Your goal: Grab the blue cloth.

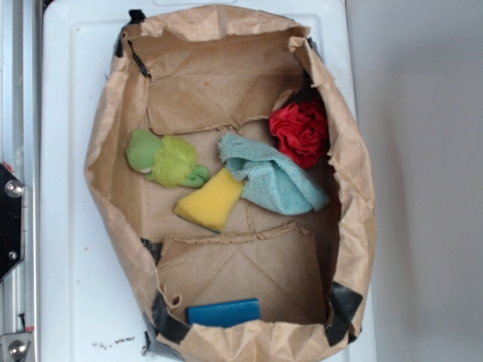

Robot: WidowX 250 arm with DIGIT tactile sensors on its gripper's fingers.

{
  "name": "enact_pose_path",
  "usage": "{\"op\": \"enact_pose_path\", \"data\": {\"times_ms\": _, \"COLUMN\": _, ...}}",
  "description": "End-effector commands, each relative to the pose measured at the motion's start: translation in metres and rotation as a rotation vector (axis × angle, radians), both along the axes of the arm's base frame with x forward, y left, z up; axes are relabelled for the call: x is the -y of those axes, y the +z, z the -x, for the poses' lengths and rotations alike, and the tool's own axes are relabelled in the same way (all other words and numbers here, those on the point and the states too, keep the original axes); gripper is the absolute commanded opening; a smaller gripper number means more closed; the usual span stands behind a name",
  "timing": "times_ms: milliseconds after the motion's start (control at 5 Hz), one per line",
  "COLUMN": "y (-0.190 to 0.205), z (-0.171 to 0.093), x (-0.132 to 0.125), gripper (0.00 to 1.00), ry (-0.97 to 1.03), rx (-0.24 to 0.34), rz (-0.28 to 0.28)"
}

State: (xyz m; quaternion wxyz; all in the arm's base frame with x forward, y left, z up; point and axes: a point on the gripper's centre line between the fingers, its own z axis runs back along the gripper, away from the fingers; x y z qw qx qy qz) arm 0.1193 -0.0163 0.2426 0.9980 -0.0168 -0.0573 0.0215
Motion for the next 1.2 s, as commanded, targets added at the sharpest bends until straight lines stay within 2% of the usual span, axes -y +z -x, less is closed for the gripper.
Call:
{"op": "enact_pose_path", "data": {"times_ms": 0, "y": 0.0, "z": 0.0, "x": 0.0, "gripper": 1.0, "ry": 0.0, "rx": 0.0, "rz": 0.0}}
{"op": "enact_pose_path", "data": {"times_ms": 200, "y": -0.01, "z": -0.037, "x": 0.004, "gripper": 1.0, "ry": 0.054, "rx": 0.003, "rz": -0.004}}
{"op": "enact_pose_path", "data": {"times_ms": 400, "y": -0.018, "z": -0.068, "x": -0.002, "gripper": 1.0, "ry": 0.084, "rx": 0.007, "rz": 0.016}}
{"op": "enact_pose_path", "data": {"times_ms": 800, "y": -0.039, "z": -0.111, "x": -0.03, "gripper": 1.0, "ry": 0.099, "rx": 0.006, "rz": 0.047}}
{"op": "enact_pose_path", "data": {"times_ms": 1000, "y": -0.043, "z": -0.13, "x": -0.038, "gripper": 1.0, "ry": 0.086, "rx": 0.04, "rz": 0.058}}
